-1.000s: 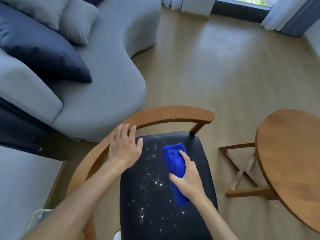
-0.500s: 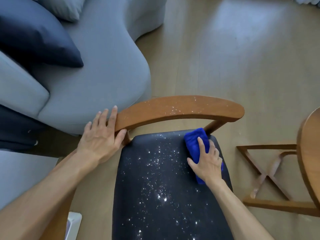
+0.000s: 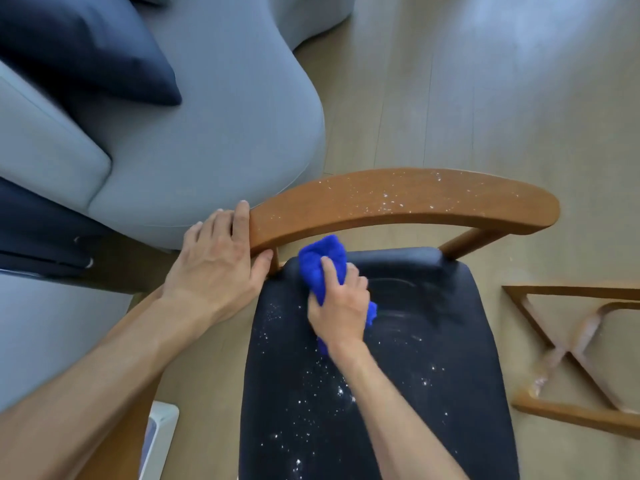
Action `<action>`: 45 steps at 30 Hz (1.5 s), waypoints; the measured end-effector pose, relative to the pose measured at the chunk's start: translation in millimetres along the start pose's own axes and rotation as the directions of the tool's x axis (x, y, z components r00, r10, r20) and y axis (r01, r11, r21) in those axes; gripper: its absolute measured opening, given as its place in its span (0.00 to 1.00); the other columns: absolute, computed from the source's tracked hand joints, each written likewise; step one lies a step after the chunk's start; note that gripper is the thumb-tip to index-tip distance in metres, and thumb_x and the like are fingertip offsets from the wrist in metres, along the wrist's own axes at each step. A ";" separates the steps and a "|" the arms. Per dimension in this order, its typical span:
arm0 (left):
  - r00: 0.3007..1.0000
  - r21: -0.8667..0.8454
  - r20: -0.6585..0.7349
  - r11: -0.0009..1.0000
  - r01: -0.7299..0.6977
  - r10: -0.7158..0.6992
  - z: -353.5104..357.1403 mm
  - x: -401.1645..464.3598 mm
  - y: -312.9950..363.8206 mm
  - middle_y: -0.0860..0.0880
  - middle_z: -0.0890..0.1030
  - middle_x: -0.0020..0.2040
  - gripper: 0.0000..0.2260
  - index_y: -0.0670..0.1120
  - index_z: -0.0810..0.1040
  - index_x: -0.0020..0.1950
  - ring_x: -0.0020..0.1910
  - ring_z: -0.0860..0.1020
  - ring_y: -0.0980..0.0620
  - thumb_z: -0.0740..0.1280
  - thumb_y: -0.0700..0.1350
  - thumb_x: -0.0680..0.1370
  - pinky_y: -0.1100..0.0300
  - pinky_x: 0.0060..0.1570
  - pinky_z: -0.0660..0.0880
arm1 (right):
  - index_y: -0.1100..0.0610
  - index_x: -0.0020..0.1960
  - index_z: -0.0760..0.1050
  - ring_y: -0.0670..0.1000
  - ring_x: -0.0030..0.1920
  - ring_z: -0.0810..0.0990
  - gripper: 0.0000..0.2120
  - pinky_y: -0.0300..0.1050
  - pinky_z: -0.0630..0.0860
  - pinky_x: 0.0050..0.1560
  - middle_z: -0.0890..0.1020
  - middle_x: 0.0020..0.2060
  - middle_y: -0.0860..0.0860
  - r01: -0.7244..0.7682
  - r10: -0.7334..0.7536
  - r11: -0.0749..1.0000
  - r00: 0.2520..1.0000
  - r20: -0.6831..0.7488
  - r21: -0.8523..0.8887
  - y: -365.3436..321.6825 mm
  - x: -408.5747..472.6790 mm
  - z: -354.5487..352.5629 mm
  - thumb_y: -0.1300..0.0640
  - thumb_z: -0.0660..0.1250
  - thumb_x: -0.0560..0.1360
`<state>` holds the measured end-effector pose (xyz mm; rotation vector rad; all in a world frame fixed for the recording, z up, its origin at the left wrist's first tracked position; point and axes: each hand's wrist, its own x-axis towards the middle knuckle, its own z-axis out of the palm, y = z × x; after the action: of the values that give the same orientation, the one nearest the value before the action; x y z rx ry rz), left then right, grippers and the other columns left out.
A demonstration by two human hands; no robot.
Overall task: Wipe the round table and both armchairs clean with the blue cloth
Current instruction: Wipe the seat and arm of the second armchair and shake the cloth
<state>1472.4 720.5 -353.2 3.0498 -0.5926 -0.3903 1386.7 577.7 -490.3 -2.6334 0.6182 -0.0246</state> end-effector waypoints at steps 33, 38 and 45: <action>1.000 -0.012 -0.012 1.000 -0.025 0.024 -3.6 1.2 0.2 0.36 0.72 0.57 0.26 0.39 0.58 0.70 0.55 0.72 0.37 0.56 0.55 0.79 0.42 0.55 0.68 | 0.48 0.60 0.76 0.56 0.37 0.72 0.25 0.47 0.72 0.40 0.78 0.48 0.55 0.600 -0.596 0.799 0.779 0.193 0.045 53.4 -152.4 -17.3 0.61 0.65 0.64; 0.999 -0.021 -0.040 0.999 -0.035 0.034 0.8 2.7 -1.4 0.35 0.71 0.59 0.27 0.40 0.57 0.71 0.56 0.71 0.36 0.56 0.55 0.79 0.41 0.56 0.68 | 0.55 0.68 0.73 0.67 0.53 0.74 0.27 0.58 0.73 0.56 0.74 0.57 0.64 -0.192 0.190 0.981 0.970 -0.154 0.001 179.6 -67.3 -82.7 0.64 0.70 0.70; 0.998 -0.019 -0.039 0.999 -0.040 0.040 4.2 0.1 -3.0 0.35 0.65 0.68 0.34 0.43 0.45 0.77 0.65 0.67 0.36 0.56 0.58 0.78 0.41 0.63 0.64 | 0.53 0.63 0.74 0.62 0.42 0.75 0.30 0.53 0.76 0.42 0.76 0.51 0.60 -0.007 0.006 0.996 1.000 0.004 0.088 58.7 -180.1 -12.8 0.62 0.70 0.62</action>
<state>1472.6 723.4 -357.5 3.0140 -0.6429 -0.3337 1198.5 602.3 -488.7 -2.5457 0.6105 -0.0445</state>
